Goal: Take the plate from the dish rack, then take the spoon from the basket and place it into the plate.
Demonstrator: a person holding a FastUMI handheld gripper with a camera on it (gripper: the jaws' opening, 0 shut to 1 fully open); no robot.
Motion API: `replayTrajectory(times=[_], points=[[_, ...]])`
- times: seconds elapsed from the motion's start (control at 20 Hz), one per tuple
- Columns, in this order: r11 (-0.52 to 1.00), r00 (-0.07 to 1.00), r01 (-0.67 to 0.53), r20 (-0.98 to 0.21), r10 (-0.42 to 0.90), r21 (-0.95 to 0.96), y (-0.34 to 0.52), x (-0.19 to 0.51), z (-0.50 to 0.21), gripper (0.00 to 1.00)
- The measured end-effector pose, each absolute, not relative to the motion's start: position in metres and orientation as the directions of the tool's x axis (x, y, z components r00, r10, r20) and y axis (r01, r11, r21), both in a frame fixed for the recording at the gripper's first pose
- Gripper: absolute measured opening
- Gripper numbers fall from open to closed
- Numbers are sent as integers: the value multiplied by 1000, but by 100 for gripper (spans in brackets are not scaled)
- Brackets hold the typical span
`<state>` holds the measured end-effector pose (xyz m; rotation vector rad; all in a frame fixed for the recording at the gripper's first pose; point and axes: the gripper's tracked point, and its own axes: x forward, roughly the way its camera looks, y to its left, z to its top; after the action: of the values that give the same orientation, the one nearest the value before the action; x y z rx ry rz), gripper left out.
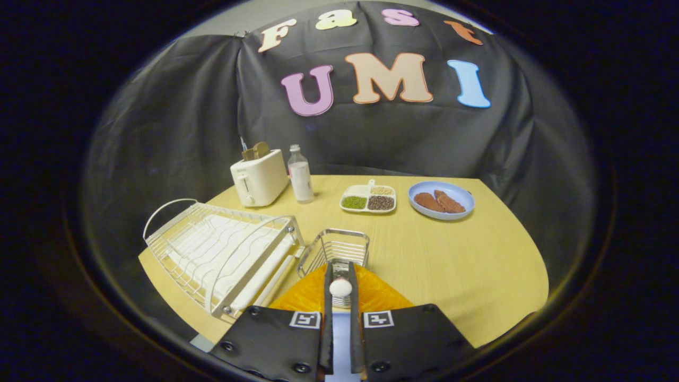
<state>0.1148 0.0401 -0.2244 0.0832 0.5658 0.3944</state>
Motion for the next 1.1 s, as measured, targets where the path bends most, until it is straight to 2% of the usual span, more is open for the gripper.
replayTrajectory(times=[0.7,1.1], points=[[938,864,-311,-366,345,151,26,88,-113,15],[946,873,-299,-365,325,127,25,62,-107,15]])
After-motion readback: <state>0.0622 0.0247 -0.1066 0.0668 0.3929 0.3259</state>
